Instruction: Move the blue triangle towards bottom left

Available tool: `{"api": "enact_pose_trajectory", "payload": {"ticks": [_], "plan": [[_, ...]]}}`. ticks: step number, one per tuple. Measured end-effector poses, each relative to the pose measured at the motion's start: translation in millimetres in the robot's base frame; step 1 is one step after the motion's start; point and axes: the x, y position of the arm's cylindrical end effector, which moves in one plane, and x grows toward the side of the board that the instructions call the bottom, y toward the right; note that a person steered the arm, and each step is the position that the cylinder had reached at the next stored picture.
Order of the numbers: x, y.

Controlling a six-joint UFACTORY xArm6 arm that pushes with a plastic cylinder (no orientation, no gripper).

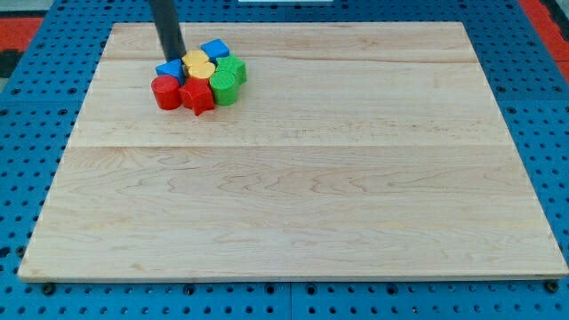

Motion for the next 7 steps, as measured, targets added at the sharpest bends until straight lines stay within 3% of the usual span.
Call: {"api": "enact_pose_trajectory", "payload": {"ticks": [4, 6, 7], "plan": [[3.8, 2.8], [74.5, 6.2], [74.4, 2.6]]}}
